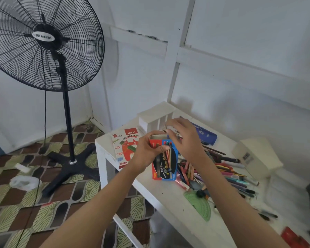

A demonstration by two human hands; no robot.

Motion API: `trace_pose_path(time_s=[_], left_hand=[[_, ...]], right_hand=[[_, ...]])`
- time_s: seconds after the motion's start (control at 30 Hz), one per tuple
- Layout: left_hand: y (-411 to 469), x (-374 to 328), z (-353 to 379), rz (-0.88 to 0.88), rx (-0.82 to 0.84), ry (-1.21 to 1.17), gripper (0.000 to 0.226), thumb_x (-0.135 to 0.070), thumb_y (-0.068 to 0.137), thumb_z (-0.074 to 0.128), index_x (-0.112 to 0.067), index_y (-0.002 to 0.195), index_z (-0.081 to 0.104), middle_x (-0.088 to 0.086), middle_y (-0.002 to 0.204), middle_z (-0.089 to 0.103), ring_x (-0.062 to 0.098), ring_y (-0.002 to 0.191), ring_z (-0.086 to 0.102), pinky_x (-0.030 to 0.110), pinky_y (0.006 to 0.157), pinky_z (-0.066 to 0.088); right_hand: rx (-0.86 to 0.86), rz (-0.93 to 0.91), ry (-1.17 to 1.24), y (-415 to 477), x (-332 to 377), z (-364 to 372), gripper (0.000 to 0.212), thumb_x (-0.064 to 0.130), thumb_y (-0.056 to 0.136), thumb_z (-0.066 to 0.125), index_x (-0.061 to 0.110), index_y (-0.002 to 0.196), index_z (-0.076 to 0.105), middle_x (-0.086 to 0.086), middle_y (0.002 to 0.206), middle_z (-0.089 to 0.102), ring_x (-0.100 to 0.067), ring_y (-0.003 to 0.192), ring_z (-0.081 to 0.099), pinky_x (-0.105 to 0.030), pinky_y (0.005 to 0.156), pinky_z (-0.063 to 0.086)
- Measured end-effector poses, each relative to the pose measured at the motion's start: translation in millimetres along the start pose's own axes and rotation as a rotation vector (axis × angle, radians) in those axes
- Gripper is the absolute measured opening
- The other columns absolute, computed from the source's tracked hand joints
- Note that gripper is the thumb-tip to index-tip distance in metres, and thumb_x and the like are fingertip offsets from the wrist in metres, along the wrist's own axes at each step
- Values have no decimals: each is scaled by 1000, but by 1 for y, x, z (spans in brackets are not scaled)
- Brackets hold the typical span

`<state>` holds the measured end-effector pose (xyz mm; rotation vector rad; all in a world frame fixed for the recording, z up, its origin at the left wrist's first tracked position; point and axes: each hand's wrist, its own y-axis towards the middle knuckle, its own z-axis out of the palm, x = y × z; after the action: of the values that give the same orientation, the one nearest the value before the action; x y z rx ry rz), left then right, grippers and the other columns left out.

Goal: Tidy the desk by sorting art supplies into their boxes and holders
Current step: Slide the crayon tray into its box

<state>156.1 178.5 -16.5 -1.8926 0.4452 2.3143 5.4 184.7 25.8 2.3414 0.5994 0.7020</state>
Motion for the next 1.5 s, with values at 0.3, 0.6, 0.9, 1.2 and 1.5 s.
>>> trace_pose_path(time_s=[0.3, 0.6, 0.9, 1.2, 1.5], left_hand=[[-2, -3, 3, 40, 23, -17, 32, -1, 76, 72, -16, 103, 63, 10, 100, 69, 25, 93, 68, 36, 76, 57], [-4, -13, 2, 45, 55, 9, 40, -4, 77, 73, -19, 111, 60, -10, 95, 70, 15, 90, 69, 26, 71, 56], [-2, -16, -2, 222, 23, 55, 68, 6, 86, 61, -32, 137, 40, 8, 109, 65, 23, 94, 65, 29, 78, 54], [-4, -20, -11, 201, -12, 138, 27, -28, 85, 61, -15, 110, 62, 1, 95, 64, 26, 87, 66, 29, 72, 54], [-7, -18, 0, 236, -156, 138, 9, -16, 91, 61, -25, 90, 65, -14, 77, 64, 12, 71, 61, 20, 63, 49]], right_hand=[[54, -9, -4, -20, -9, -5, 23, 33, 85, 57, 16, 95, 68, 1, 106, 53, -16, 100, 50, -33, 85, 43], [-14, 32, -116, -25, -3, -3, 28, 36, 87, 53, 13, 93, 69, 2, 103, 59, -12, 98, 48, -34, 82, 45], [38, 450, 451, -20, 5, -7, 41, 7, 85, 66, 21, 121, 54, 10, 101, 63, -2, 82, 65, -22, 76, 54], [-46, 345, 380, -28, 14, 5, 22, 7, 83, 69, 7, 105, 70, 4, 98, 68, 0, 90, 63, -17, 74, 54], [-87, 359, 360, -24, 21, 3, 18, 12, 87, 65, 2, 101, 72, -6, 87, 72, -1, 72, 65, -12, 63, 51]])
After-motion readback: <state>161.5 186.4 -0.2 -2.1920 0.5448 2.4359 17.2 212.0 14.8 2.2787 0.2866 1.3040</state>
